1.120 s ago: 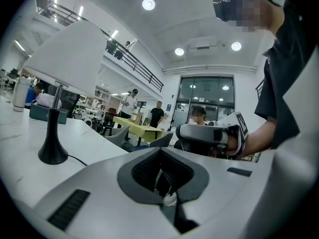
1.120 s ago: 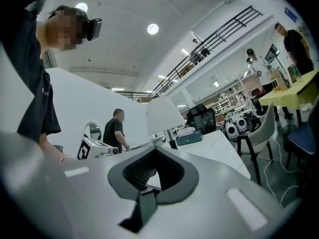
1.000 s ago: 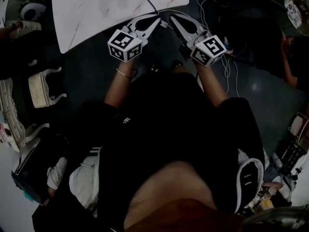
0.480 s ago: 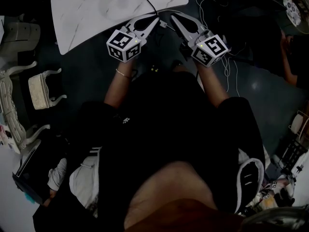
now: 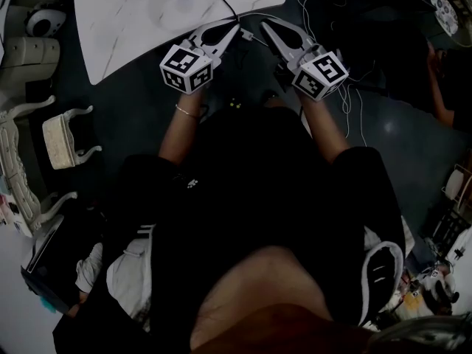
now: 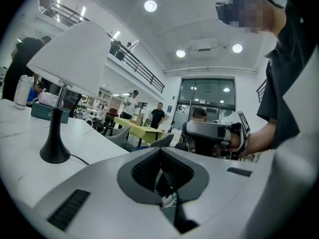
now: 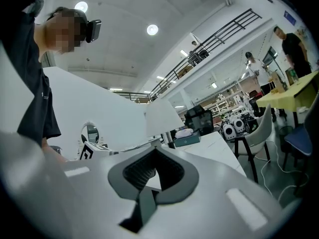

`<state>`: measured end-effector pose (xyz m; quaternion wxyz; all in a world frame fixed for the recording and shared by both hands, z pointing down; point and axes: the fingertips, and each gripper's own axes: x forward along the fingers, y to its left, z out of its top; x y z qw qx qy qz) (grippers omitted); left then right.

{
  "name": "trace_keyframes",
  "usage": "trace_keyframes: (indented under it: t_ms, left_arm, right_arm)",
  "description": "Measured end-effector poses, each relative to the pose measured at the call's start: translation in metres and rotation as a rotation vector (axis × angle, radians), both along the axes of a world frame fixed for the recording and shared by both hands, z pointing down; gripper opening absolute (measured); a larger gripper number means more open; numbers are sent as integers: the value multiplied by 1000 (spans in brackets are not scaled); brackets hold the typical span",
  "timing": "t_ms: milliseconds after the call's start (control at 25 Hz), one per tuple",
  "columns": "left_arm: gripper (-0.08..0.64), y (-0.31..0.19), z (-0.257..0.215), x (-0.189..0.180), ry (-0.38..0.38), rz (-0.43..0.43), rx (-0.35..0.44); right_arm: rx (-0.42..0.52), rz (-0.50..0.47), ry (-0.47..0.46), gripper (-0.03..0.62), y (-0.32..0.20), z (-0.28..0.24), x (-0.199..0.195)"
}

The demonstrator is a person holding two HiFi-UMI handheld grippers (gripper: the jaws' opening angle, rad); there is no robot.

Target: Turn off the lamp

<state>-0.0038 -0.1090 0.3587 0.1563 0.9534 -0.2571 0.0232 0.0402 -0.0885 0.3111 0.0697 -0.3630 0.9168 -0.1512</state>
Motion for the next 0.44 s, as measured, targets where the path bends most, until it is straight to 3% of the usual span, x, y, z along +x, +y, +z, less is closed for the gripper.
trace_keyframes:
  t_ms: [440]
  left_arm:
    - [6,-4,5,-7,17,-24,-18]
  right_arm:
    - [-20,15,-5,0,-1,7,3]
